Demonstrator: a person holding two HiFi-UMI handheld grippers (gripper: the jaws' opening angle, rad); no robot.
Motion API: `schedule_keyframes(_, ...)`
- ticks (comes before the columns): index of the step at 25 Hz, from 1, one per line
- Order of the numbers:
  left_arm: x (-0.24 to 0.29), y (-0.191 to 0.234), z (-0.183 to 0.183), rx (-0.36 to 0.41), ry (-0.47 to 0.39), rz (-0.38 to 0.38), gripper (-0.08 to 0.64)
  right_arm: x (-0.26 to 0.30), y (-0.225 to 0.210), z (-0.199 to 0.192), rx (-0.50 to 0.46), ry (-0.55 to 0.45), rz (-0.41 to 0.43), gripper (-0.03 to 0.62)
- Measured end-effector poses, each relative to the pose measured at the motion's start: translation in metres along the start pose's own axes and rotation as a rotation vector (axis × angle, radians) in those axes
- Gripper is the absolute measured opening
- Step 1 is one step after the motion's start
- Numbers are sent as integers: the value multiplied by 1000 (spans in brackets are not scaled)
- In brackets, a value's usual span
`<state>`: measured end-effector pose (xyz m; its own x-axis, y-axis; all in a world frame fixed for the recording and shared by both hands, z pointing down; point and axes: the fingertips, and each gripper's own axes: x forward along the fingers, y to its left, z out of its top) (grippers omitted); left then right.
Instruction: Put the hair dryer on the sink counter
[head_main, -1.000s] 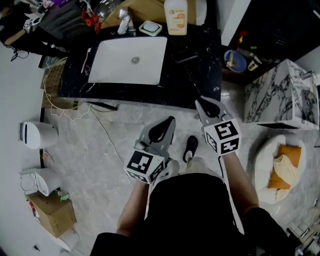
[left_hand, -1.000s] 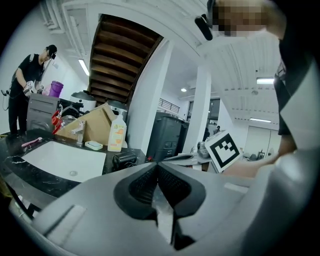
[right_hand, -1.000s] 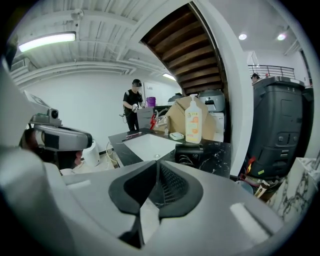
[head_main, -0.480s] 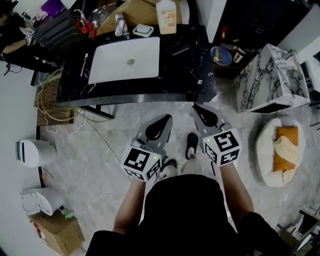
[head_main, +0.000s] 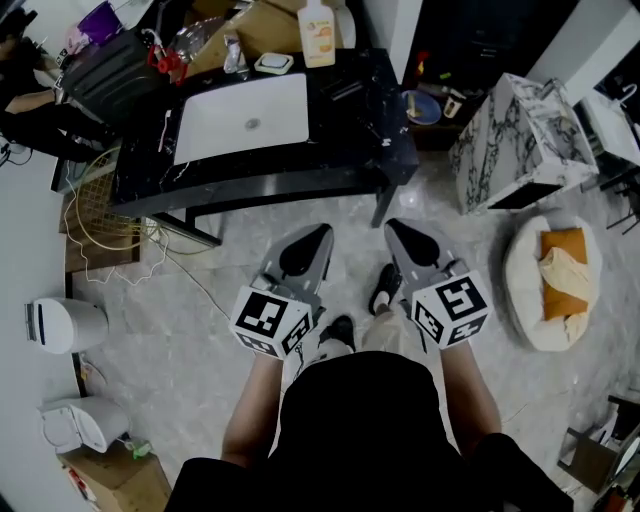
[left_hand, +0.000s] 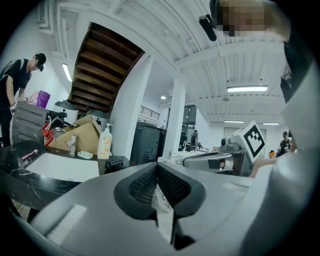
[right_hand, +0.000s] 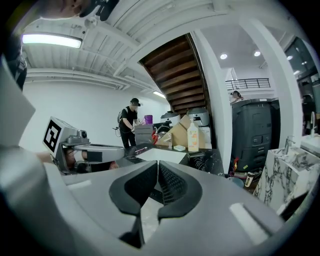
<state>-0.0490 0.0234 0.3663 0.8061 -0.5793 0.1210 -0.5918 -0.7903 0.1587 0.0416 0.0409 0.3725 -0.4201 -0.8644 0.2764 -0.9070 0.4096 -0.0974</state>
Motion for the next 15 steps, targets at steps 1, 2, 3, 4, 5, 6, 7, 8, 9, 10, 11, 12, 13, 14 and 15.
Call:
schedule_keyframes(1,-4,-1,0,2,-2,-2,-2,-5,5,0,0,-5,-2,18)
schedule_keyframes(2,-8,-3,0,3,-4,-4,-3,-10,9,0,1,-10,-5,17)
schedule_keyframes(3,-11,-4,0,4,-6,-7,-2,-14,13,1,1,-15,-7,17)
schedule_keyframes(4,-14,-6,0,5,-7,-10,-3,-18,16,1,3,-20,-10,15)
schedule_keyframes(5,-16,-8,0,4,-8,-13,-3,-21,18,1,5,-24,-11,15)
schedule_keyframes(6,-18,-9,0,4,-7,-16,-2,-24,20,1,9,-27,-12,14)
schedule_keyframes(7,-20,-11,0,4,-6,-18,-2,-26,22,0,14,-30,-13,14)
schedule_keyframes(8,-20,-13,0,6,-5,-21,-3,-29,22,0,18,-33,-15,12)
schedule_keyframes(9,-20,-15,1,8,-6,-23,-2,-31,21,0,23,-34,-16,11)
schedule_keyframes(10,-20,-17,1,9,-7,-25,-3,-33,21,-1,26,-34,-17,11)
schedule_keyframes(11,-19,-18,2,8,-8,-26,-2,-35,20,-1,28,-34,-16,11)
schedule_keyframes(12,-19,-20,2,8,-8,-27,-3,-37,20,-1,29,-34,-15,11)
schedule_keyframes(13,-19,-21,2,7,-8,-27,-3,-38,20,0,27,-36,-13,11)
schedule_keyframes(14,-19,-22,3,8,-9,-27,-2,-39,20,1,25,-39,-12,11)
schedule_keyframes(15,-18,-23,4,9,-11,-26,-3,-41,19,2,23,-43,-10,11)
